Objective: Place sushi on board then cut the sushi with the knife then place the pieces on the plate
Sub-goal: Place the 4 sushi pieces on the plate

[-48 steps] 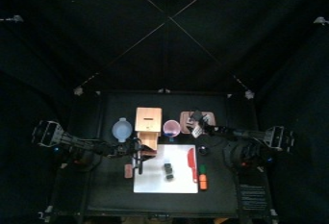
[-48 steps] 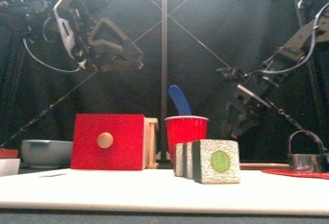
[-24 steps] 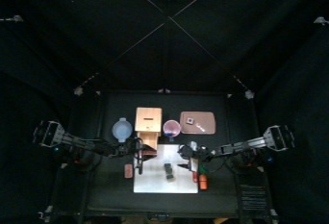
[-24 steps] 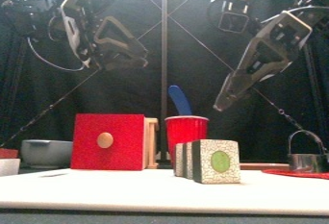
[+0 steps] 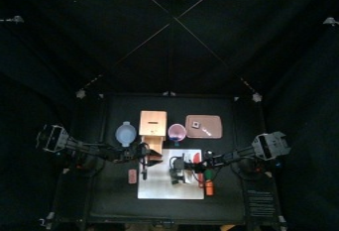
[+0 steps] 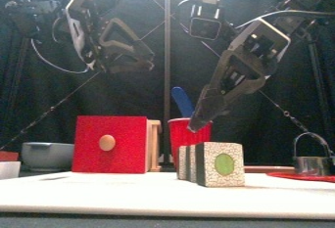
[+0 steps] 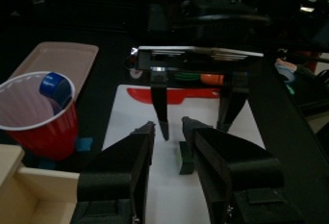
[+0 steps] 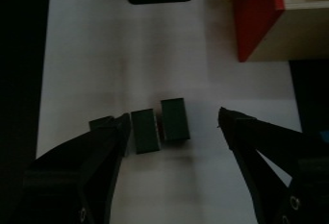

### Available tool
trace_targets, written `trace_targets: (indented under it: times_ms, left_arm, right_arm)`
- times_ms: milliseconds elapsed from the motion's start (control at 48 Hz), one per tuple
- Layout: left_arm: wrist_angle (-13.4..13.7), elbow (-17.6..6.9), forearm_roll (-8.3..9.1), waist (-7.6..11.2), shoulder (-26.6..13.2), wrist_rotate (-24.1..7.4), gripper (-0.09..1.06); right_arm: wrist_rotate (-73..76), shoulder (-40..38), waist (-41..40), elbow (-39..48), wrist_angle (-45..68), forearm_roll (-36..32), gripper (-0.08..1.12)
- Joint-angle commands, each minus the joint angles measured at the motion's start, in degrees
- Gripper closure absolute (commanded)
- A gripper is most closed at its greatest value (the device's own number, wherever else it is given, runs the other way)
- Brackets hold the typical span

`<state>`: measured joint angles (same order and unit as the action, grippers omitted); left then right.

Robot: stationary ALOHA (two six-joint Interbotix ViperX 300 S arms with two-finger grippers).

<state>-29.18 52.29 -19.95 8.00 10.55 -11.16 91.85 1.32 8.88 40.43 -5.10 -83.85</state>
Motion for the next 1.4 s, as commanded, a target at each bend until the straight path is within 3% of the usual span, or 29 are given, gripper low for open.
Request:
trace_targets:
  times_ms: [21, 479, 812, 1396]
  left_arm:
    - [-0.53, -1.32, 0.79, 0.0, 0.7, -0.09, 0.25]
    - [-0.53, -0.79, 0.7, -0.35, 0.7, 0.0, 0.25]
    - [-0.53, -0.62, 0.62, -0.44, 0.7, 0.0, 0.25]
    - [-0.53, 0.09, 0.62, -0.79, 0.7, 0.0, 0.25]
  right_arm:
    - [0.09, -1.23, -1.58, -0.09, -0.18, 0.09, 0.03]
    - [0.18, 0.18, -2.99, 0.35, 3.08, 0.88, 0.04]
    - [0.09, 0.79, -3.96, 0.18, 3.16, 0.97, 0.17]
    - [0.18, 2.02, -3.34, -0.88, 5.01, 1.32, 0.17]
